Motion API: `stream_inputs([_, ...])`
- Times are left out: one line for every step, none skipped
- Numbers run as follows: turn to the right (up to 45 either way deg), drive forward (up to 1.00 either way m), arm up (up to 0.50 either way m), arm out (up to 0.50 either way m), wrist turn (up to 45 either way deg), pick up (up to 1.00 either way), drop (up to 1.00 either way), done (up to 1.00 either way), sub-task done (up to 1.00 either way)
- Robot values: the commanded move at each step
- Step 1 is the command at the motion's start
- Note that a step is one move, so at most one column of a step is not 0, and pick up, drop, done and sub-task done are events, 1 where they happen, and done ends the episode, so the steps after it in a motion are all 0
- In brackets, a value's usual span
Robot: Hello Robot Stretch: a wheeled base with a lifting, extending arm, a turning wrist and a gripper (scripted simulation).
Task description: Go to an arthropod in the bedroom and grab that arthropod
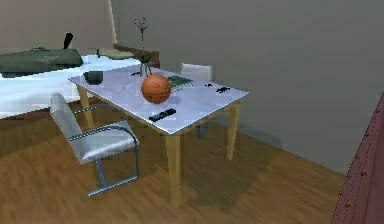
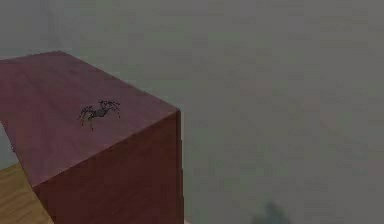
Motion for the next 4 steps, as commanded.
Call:
stream_inputs([-21.0, 0.0, 0.0, 0.0, 0.0, 0.0, 0.0, 0.0, 0.0])
stream_inputs([0.0, 0.0, 0.5, 0.0, 0.0, 0.0, 0.0, 0.0, 0.0])
stream_inputs([0.0, 0.0, 0.38, 0.0, 0.0, 0.0, 0.0, 0.0, 0.0])
stream_inputs([0.0, 0.0, 0.0, 0.44, 0.0, 0.0, 0.0, 0.0, 0.0])
